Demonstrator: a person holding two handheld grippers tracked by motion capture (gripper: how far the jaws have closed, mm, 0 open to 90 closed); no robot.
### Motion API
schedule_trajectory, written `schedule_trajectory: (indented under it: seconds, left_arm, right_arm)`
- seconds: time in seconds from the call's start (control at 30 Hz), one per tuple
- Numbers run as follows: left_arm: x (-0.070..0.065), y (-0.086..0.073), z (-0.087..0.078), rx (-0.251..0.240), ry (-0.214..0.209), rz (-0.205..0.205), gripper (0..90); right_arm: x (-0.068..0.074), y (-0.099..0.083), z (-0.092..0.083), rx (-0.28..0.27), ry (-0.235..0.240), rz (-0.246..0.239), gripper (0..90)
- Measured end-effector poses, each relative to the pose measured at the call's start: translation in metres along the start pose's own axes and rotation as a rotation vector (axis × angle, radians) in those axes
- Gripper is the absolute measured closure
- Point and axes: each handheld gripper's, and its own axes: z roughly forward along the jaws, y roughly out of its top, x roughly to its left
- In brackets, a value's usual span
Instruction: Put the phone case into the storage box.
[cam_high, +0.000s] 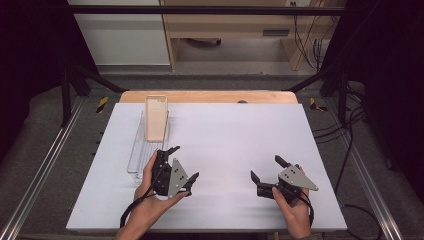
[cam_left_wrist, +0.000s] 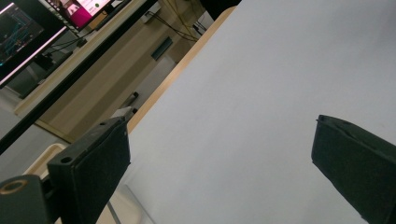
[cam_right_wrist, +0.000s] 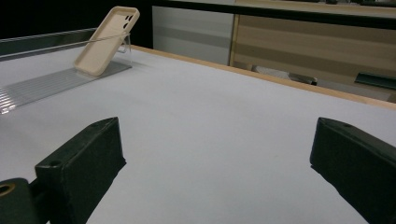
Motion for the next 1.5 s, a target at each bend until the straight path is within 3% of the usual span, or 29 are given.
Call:
schedule_trajectory:
  seconds: [0.13,0.47,0.83,1.03,1.2,1.5]
  left_arm:
    - [-0.001,0.0,-0.006,-0.021,0.008,0.007,4.0]
    - [0.002,-0.008,-0.018,-0.071,0.013,-0.035,4.0]
    - [0.018,-0.023,-0.033,-0.143,0.001,-0.169,2.8]
    - [0.023,-0.027,-0.036,-0.158,0.012,-0.207,2.7]
    - [0.024,-0.03,-0.041,-0.173,0.021,-0.215,2.7]
    - [0.036,-0.048,-0.054,-0.197,0.054,-0.291,2.6]
  right_arm:
    - [0.0,0.0,0.0,0.001,0.001,0.0,2.6]
    - [0.0,0.0,0.0,0.001,0.0,-0.002,2.6]
    - [0.0,0.0,0.0,0.002,0.002,-0.004,2.7]
    - [0.0,0.0,0.0,0.001,0.001,-0.006,2.7]
    - [0.0,0.0,0.0,0.0,0.002,-0.007,2.8]
    - [0.0,0.0,-0.001,-0.001,0.001,-0.01,2.8]
